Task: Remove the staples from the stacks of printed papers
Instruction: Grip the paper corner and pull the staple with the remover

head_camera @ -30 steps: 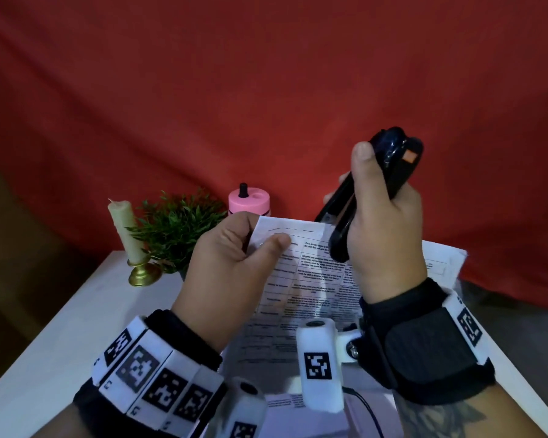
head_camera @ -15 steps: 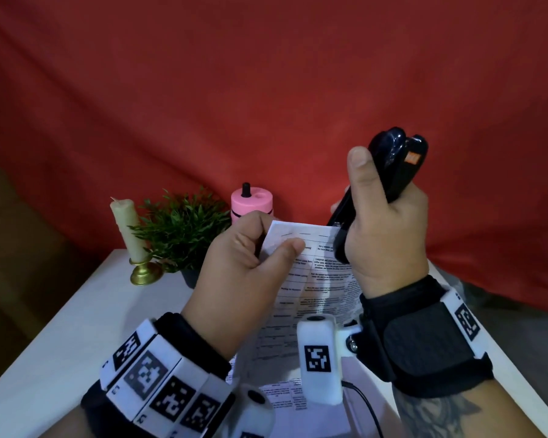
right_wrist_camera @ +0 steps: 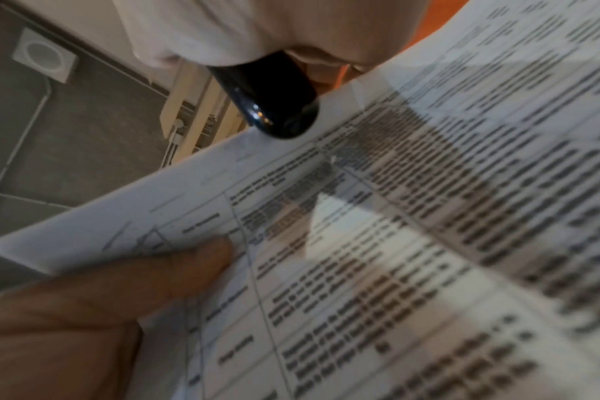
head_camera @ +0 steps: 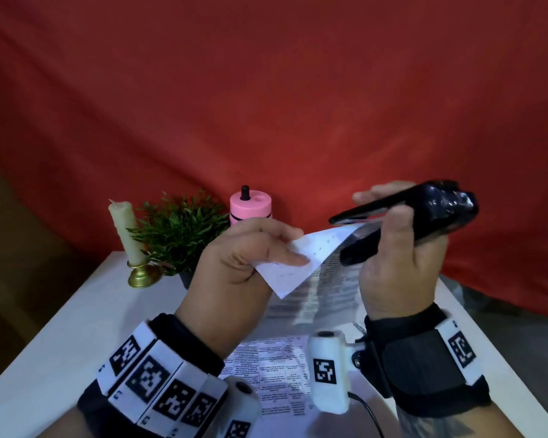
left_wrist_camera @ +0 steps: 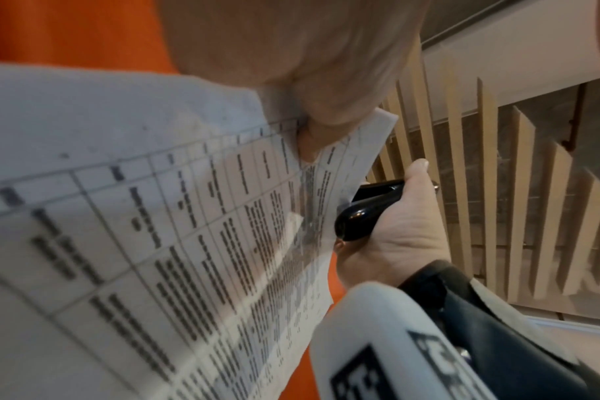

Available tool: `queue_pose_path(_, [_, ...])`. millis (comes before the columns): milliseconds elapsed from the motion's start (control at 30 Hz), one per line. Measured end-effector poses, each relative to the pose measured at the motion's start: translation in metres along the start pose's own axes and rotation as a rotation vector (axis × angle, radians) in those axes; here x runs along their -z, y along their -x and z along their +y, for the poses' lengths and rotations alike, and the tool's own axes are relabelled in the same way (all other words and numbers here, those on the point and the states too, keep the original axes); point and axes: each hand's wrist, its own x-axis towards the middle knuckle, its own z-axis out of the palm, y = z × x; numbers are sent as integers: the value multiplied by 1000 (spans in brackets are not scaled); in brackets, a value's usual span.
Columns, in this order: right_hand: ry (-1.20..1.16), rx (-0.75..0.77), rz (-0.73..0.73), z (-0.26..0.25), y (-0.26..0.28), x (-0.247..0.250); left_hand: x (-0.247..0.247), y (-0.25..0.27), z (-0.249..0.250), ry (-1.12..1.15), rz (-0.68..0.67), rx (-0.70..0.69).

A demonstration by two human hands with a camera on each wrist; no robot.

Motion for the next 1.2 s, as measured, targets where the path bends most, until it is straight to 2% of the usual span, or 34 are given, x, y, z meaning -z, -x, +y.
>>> queue_pose_path(200, [32,198,-36,0,2,5,-1,-3,5,-39,5,-115])
queue_pose_path(367, [58,201,-46,-2,1,6,-2,-4,8,-36,7,-96])
queue_pose_path(500, [53,130,-50,-5,2,4,0,-3,12,-53,-5,-16])
queue_pose_path(633, [24,-95,-7,-12,-2,-3,-4,-8,24,2,17,283])
queue_pose_path(767, [86,-235,-51,-15,-11,-12,-4,-12,20,-2,-15,417])
queue_pose_path(867, [84,-281,-106,-18,-14,-20,-7,-13,20,19,-23,452])
queue_pose_path(1200, [149,-277,-80,-18,-11,-28,-10,-10,21,73,-16,448])
